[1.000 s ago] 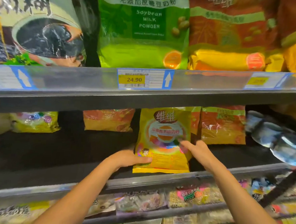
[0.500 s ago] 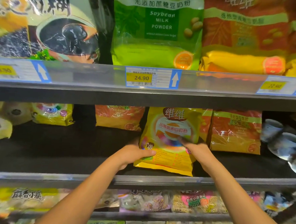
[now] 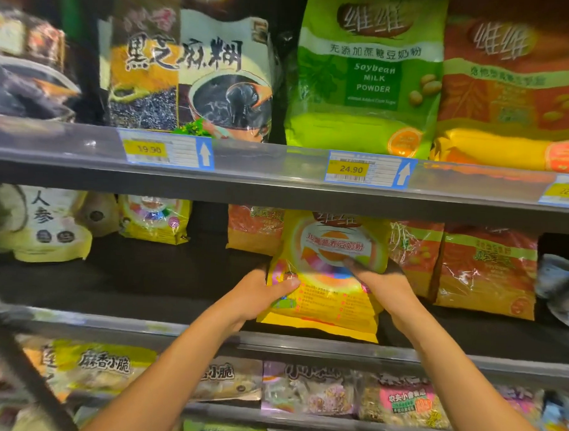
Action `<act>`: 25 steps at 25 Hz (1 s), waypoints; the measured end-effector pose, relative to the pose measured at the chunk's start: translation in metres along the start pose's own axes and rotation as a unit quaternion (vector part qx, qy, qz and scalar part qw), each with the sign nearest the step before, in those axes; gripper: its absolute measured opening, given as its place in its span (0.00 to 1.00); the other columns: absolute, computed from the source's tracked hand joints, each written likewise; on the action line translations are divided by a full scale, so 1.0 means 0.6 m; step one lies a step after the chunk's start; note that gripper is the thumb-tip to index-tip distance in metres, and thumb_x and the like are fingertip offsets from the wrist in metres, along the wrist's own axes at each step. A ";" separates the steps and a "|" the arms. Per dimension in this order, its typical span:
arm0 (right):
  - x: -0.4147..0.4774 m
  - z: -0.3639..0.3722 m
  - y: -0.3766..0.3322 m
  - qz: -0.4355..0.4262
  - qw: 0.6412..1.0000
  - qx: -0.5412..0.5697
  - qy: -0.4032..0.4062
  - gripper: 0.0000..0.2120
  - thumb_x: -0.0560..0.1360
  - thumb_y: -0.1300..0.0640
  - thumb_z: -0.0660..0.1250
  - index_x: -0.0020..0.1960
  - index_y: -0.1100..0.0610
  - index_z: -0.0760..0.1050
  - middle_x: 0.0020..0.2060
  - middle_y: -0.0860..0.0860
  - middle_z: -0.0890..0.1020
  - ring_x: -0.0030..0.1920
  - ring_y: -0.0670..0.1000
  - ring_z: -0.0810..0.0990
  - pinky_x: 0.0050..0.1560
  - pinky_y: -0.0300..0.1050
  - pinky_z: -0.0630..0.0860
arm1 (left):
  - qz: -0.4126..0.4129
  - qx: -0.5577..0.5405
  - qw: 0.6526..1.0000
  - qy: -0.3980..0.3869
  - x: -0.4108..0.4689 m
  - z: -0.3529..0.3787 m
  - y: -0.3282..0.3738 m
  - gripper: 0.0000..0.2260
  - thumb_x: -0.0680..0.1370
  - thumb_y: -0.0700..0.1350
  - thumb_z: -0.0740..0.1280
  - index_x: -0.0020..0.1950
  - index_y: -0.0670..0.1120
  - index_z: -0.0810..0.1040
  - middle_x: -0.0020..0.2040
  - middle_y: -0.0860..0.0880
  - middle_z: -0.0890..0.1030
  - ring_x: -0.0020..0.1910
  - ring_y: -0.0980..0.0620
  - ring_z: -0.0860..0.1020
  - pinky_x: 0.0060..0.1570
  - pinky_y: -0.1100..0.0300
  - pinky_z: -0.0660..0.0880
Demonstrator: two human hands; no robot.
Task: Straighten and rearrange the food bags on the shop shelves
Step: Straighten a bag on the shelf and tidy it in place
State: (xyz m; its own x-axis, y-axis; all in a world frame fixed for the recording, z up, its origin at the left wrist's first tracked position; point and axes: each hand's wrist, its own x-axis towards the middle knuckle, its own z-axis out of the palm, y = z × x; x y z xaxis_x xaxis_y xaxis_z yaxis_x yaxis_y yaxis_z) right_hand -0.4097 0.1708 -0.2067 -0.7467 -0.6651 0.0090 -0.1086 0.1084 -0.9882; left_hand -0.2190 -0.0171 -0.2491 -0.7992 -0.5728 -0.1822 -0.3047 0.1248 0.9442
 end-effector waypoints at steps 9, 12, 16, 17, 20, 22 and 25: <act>-0.093 0.169 -0.029 -0.051 0.994 -0.073 -0.060 0.08 0.76 0.45 0.75 0.49 0.49 0.84 0.42 0.44 0.88 0.45 0.45 0.85 0.45 0.43 0.76 | 0.043 -0.065 0.995 0.055 -0.159 -0.124 -0.064 0.15 0.78 0.55 0.74 0.60 0.50 0.80 0.58 0.49 0.86 0.58 0.49 0.84 0.65 0.42 0.78; -0.131 0.238 -0.027 -0.055 0.993 -0.059 -0.085 0.18 0.75 0.44 0.75 0.63 0.47 0.81 0.54 0.43 0.87 0.53 0.43 0.85 0.48 0.42 0.78 | 0.028 -0.089 0.993 0.067 -0.219 -0.172 -0.108 0.20 0.75 0.59 0.75 0.63 0.51 0.80 0.58 0.50 0.86 0.59 0.51 0.84 0.66 0.44 0.78; -0.183 0.325 -0.025 -0.049 0.992 -0.046 -0.111 0.19 0.75 0.45 0.76 0.64 0.46 0.79 0.55 0.43 0.86 0.54 0.45 0.85 0.49 0.43 0.80 | 0.018 -0.109 0.990 0.083 -0.308 -0.230 -0.152 0.17 0.78 0.55 0.74 0.64 0.52 0.79 0.59 0.52 0.86 0.60 0.52 0.83 0.67 0.49 0.77; -0.196 0.347 -0.023 -0.048 0.991 -0.046 -0.118 0.19 0.74 0.44 0.76 0.64 0.45 0.79 0.54 0.43 0.87 0.53 0.44 0.86 0.47 0.41 0.80 | 0.019 -0.108 0.990 0.087 -0.331 -0.245 -0.163 0.16 0.78 0.54 0.74 0.65 0.52 0.79 0.59 0.53 0.86 0.61 0.52 0.83 0.67 0.50 0.77; -0.242 0.411 -0.022 -0.045 0.990 -0.024 -0.131 0.18 0.74 0.46 0.77 0.62 0.46 0.79 0.54 0.44 0.87 0.51 0.44 0.86 0.44 0.40 0.80 | 0.013 -0.101 0.990 0.101 -0.394 -0.292 -0.195 0.17 0.78 0.55 0.74 0.65 0.53 0.80 0.59 0.53 0.86 0.60 0.53 0.84 0.67 0.48 0.77; -0.268 0.446 -0.022 -0.042 0.988 -0.006 -0.147 0.17 0.75 0.49 0.76 0.62 0.47 0.79 0.53 0.44 0.87 0.48 0.42 0.87 0.41 0.37 0.81 | 0.010 -0.104 0.988 0.114 -0.428 -0.316 -0.217 0.18 0.78 0.56 0.74 0.65 0.53 0.79 0.59 0.52 0.86 0.60 0.52 0.83 0.67 0.47 0.77; -0.302 0.487 -0.019 -0.038 0.983 0.009 -0.181 0.21 0.72 0.46 0.76 0.64 0.47 0.79 0.54 0.45 0.88 0.50 0.42 0.88 0.45 0.38 0.82 | 0.012 -0.120 0.985 0.126 -0.469 -0.341 -0.240 0.18 0.79 0.53 0.74 0.67 0.51 0.78 0.61 0.51 0.85 0.61 0.51 0.83 0.67 0.48 0.78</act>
State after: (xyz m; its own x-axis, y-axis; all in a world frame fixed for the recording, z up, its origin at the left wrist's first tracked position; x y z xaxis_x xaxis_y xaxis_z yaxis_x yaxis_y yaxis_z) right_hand -0.0815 0.0743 -0.2416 -0.4540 -0.8905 0.0309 -0.1400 0.0371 -0.9895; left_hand 0.1556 -0.0398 -0.2778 -0.6419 -0.7581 -0.1147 -0.1331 -0.0372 0.9904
